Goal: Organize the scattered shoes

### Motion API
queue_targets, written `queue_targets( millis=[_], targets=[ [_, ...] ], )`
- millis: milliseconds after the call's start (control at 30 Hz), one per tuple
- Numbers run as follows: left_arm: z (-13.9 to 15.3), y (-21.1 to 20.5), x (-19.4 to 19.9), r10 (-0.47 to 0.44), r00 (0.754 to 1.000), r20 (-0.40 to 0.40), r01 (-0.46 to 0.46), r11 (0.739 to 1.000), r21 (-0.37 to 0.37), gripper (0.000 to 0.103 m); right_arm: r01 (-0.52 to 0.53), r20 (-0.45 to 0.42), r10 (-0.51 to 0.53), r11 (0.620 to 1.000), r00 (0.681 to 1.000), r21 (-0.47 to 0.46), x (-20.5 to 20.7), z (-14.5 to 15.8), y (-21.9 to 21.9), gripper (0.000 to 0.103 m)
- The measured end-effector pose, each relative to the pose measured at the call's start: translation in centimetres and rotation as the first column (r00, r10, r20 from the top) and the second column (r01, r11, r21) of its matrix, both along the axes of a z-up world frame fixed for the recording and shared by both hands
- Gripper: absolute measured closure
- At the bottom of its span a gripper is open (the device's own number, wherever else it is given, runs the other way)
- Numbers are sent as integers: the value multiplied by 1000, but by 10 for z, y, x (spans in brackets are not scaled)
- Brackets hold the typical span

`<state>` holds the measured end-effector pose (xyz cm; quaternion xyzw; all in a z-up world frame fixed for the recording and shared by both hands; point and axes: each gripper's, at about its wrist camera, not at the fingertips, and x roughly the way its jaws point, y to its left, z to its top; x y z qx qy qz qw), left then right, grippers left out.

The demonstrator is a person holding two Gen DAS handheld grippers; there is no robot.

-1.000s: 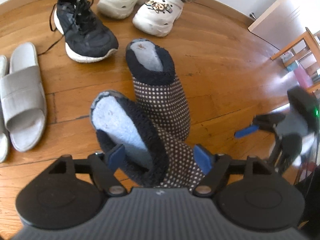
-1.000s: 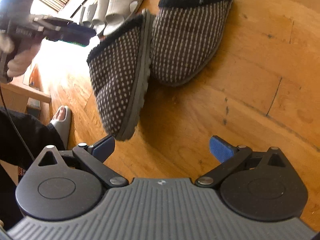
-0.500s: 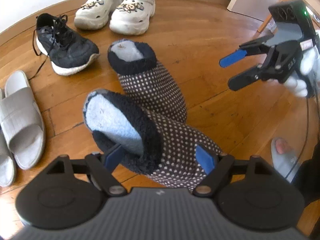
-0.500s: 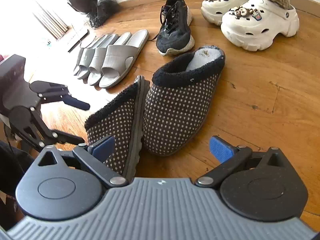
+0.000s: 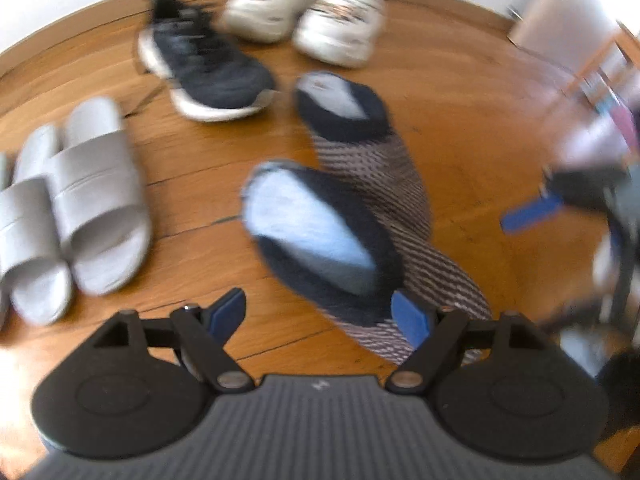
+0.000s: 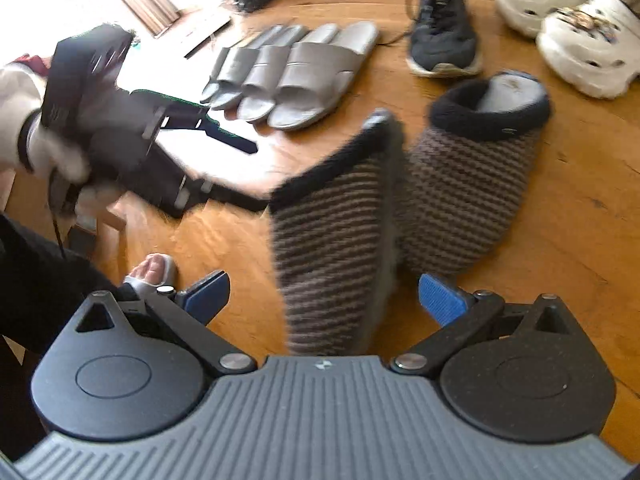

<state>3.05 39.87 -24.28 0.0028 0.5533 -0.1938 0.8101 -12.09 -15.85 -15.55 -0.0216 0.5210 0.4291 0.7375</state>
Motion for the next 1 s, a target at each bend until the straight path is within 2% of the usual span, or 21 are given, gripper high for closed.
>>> queue_targets(
  millis=[33, 67, 100, 167, 267, 367, 433, 500, 567, 600, 633, 667, 700, 767, 800, 933, 1000],
  targets=[
    [3, 8, 2, 37, 999, -2, -37, 999, 6, 24, -5, 14, 5, 1000, 1000, -5, -2, 0, 3, 1],
    [5, 15, 4, 72, 997, -3, -72, 997, 11, 24, -12, 79, 15, 999, 997, -40, -8, 0, 22, 1],
    [11, 27, 8, 139, 990, -8, -139, 990, 30, 24, -3, 104, 9, 998, 995, -56, -8, -2, 33, 1],
    [20, 39, 9, 206, 979, -4, -205, 977, 61, 24, 22, 109, -13, 997, 994, -81, -5, -8, 48, 1],
    [35, 51, 7, 249, 968, 20, -250, 963, 105, 24, 114, 120, -96, 983, 988, -147, 3, -20, 72, 1],
    [42, 62, 10, 269, 962, 36, -272, 958, 95, 24, 187, 162, -154, 958, 975, -216, 6, -31, 93, 1],
    [46, 71, 11, 284, 957, 52, -288, 954, 82, 24, 206, 170, -167, 946, 971, -251, 6, -37, 100, 1],
    [48, 77, 11, 286, 956, 63, -290, 954, 76, 24, 199, 194, -139, 920, 971, -337, 4, -51, 114, 3],
    [49, 82, 11, 286, 956, 70, -291, 954, 71, 24, 184, 244, -89, 897, 966, -401, -2, -60, 123, 7],
    [48, 83, 12, 287, 955, 69, -292, 954, 63, 24, 188, 258, -83, 890, 962, -414, -2, -61, 124, 22],
    [49, 86, 11, 291, 954, 70, -294, 955, 43, 24, 198, 247, -99, 888, 964, -414, 1, -61, 121, 37],
    [49, 87, 10, 291, 954, 71, -294, 955, 40, 24, 197, 212, -118, 895, 970, -401, 4, -61, 118, 44],
    [48, 90, 9, 297, 952, 71, -300, 954, 32, 24, 198, 120, -164, 904, 979, -379, 14, -62, 113, 50],
    [47, 98, 7, 309, 948, 72, -311, 950, 14, 24, 254, -54, -293, 896, 955, -363, 31, -65, 101, 53],
    [45, 102, 6, 320, 945, 64, -321, 947, 11, 24, 280, -95, -329, 899, 940, -337, 36, -63, 97, 53],
    [37, 115, 5, 373, 928, 3, -373, 928, -12, 24, 314, -85, -347, 911, 934, -267, 48, -53, 102, 55],
    [36, 121, 3, 389, 921, -13, -390, 921, -26, 24, 341, -52, -362, 911, 931, -233, 61, -49, 110, 55]
  ],
)
